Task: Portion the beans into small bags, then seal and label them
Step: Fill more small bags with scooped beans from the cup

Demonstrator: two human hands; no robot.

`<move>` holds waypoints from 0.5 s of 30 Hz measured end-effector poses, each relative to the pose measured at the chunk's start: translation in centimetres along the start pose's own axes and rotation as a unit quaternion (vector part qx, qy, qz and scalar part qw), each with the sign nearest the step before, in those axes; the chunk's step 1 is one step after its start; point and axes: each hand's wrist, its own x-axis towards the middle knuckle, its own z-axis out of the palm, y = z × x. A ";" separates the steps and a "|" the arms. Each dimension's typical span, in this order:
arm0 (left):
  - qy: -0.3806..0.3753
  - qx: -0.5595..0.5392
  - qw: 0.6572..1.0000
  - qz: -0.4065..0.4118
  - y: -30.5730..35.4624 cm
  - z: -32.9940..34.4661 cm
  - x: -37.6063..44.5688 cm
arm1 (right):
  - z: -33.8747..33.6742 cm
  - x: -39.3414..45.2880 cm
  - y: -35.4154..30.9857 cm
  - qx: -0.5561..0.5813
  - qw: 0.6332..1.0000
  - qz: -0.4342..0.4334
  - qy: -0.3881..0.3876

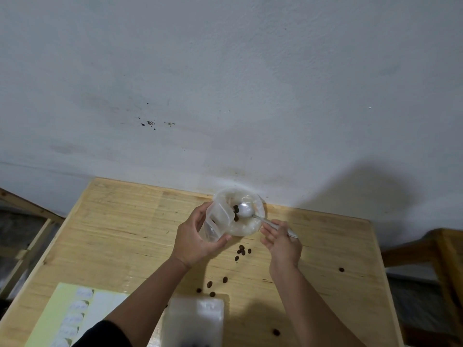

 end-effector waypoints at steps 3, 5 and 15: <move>0.002 0.001 1.000 -0.009 -0.4 0.0 0.0 | -0.7 -0.4 -0.8 -0.003 1.000 -0.013 -0.008; 0.002 -0.002 1.000 -0.014 -0.4 0.1 0.0 | -1.1 -0.7 -1.4 -0.007 0.999 -0.031 -0.012; 0.002 -0.008 1.000 -0.015 -0.4 0.6 0.1 | -1.3 -5.5 -5.5 -0.093 0.956 -0.265 -0.082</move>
